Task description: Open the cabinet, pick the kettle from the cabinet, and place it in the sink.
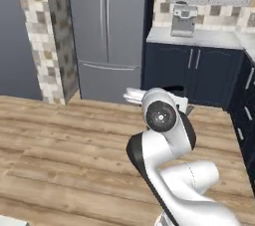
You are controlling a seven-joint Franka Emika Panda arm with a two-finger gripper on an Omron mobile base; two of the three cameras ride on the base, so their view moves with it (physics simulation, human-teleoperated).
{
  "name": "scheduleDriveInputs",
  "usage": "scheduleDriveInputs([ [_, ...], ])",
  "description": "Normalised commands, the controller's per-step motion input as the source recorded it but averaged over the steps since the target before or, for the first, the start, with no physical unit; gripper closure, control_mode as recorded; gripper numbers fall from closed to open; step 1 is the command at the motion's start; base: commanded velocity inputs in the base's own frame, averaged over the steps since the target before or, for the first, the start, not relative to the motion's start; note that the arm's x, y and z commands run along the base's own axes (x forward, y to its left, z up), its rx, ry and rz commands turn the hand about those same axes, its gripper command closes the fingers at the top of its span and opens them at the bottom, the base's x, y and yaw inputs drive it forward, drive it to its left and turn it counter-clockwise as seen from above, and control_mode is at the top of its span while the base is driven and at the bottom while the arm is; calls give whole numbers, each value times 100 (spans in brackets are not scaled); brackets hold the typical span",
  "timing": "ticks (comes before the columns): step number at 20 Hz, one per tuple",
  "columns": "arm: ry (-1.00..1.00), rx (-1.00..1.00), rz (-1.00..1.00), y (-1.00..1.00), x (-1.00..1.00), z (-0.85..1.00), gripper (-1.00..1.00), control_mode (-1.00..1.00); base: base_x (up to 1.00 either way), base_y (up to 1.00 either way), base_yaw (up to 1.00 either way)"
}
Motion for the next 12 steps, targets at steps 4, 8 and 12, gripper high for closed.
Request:
scheduleDriveInputs([
  [4, 0, 0, 0, 0, 0, 0, 100, 100, 5, -1, 87],
  [8, 0, 0, 0, 0, 0, 0, 100, 100, 7, -2, 85],
  [12, 0, 0, 0, 0, 0, 0, 100, 100, 8, -6, 79],
])
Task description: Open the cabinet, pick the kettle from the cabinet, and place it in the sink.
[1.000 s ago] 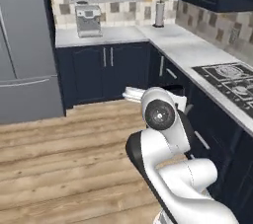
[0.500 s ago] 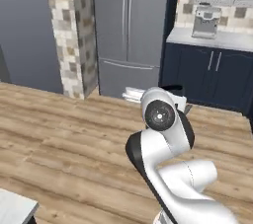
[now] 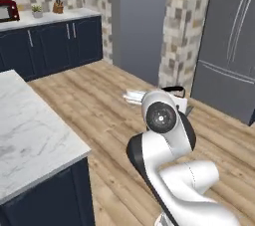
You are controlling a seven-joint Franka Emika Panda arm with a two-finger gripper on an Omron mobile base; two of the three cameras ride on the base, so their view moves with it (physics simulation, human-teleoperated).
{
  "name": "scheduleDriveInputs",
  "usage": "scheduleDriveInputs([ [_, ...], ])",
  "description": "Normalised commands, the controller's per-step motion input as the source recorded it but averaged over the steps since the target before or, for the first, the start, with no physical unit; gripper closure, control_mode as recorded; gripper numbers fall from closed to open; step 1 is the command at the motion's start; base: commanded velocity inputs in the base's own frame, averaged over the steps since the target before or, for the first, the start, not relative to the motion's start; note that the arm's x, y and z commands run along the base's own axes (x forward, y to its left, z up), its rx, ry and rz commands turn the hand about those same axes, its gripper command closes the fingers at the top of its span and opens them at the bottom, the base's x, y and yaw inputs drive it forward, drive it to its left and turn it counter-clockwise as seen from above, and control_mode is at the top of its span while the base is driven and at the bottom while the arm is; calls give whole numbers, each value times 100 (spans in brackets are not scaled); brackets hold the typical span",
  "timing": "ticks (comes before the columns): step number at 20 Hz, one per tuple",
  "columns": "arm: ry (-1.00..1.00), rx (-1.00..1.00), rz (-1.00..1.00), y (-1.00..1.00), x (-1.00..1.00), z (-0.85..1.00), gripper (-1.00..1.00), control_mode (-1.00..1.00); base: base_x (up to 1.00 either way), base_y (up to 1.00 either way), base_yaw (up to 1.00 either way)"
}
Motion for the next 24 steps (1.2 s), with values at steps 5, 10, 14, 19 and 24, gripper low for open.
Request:
scheduleDriveInputs([
  [5, 0, 0, 0, 0, 0, 0, 100, 100, 10, -9, 72],
  [10, 0, 0, 0, 0, 0, 0, 100, 100, 14, -16, 31],
  [14, 0, 0, 0, 0, 0, 0, 100, 100, 31, -5, 13],
  [19, 0, 0, 0, 0, 0, 0, 100, 100, 35, 18, 10],
  [24, 0, 0, 0, 0, 0, 0, 100, 100, 29, 46, 6],
])
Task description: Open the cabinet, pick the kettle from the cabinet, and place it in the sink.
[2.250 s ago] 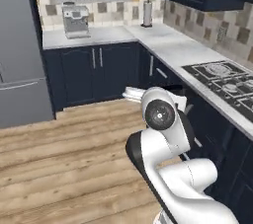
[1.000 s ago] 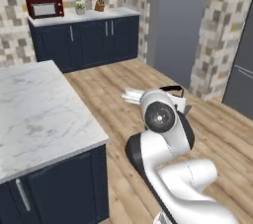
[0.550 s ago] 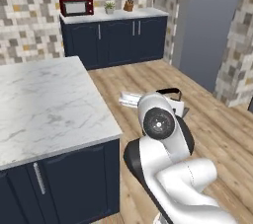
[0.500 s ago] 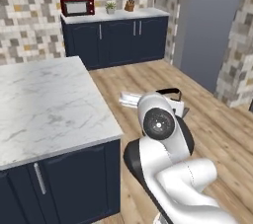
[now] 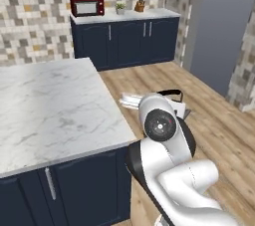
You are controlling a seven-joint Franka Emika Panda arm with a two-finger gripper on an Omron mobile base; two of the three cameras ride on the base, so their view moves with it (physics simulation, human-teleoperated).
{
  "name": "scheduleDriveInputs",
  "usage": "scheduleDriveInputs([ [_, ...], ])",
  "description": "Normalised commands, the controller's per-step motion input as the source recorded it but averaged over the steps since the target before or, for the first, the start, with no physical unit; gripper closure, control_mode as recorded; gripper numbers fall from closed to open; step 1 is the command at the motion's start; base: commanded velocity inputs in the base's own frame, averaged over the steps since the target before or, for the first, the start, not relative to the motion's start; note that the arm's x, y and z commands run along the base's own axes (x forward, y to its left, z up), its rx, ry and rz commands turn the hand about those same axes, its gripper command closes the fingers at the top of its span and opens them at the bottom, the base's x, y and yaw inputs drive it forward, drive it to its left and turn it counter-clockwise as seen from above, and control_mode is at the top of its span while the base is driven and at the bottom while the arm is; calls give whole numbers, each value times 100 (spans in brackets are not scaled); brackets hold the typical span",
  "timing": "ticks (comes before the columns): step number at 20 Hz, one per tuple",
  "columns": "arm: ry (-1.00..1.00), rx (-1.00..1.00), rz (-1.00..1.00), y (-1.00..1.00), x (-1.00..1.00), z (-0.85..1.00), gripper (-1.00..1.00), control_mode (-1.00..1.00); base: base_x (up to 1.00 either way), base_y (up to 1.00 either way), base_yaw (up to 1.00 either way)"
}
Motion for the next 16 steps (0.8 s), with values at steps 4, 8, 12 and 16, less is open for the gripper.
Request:
scheduleDriveInputs([
  [4, 0, 0, 0, 0, 0, 0, 100, 100, 22, 59, 3],
  [8, 0, 0, 0, 0, 0, 0, 100, 100, 15, 67, 0],
  [12, 0, 0, 0, 0, 0, 0, 100, 100, 14, 73, 0],
  [16, 0, 0, 0, 0, 0, 0, 100, 100, 14, 74, 0],
])
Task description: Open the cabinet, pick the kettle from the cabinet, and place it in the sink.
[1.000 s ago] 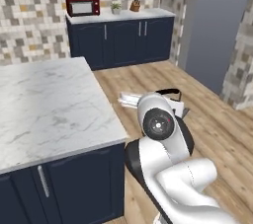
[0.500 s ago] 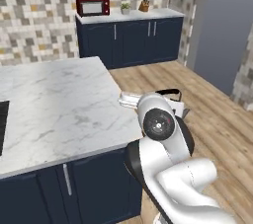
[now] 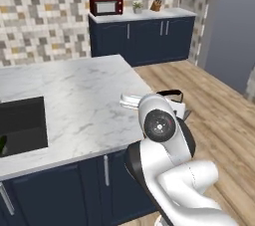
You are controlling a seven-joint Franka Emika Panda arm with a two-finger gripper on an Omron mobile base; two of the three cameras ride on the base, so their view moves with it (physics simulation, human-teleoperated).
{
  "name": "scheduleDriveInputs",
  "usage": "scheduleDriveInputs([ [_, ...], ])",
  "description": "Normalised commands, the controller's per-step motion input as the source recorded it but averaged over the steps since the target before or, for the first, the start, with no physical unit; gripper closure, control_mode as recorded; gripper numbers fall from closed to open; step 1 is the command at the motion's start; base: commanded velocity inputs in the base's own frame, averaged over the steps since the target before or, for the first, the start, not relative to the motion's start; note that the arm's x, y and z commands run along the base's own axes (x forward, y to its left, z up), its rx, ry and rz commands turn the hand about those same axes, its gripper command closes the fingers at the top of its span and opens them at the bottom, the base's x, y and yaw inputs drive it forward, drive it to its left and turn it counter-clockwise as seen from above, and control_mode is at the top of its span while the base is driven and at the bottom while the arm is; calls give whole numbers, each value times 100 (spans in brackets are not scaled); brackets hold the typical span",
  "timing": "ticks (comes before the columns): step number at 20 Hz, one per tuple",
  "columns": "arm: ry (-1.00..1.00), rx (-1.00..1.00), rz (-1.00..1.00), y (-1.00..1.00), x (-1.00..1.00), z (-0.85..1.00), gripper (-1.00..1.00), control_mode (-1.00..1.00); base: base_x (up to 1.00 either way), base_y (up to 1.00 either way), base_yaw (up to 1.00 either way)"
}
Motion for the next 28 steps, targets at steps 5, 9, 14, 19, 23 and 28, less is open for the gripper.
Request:
scheduleDriveInputs([
  [5, 0, 0, 0, 0, 0, 0, 100, 100, 16, 75, 0],
  [9, 0, 0, 0, 0, 0, 0, 100, 100, 22, 73, 0],
  [14, 0, 0, 0, 0, 0, 0, 100, 100, 22, 73, 0],
  [19, 0, 0, 0, 0, 0, 0, 100, 100, 19, 75, 0],
  [23, 0, 0, 0, 0, 0, 0, 100, 100, 13, 75, 0],
  [28, 0, 0, 0, 0, 0, 0, 100, 100, -1, 75, 0],
])
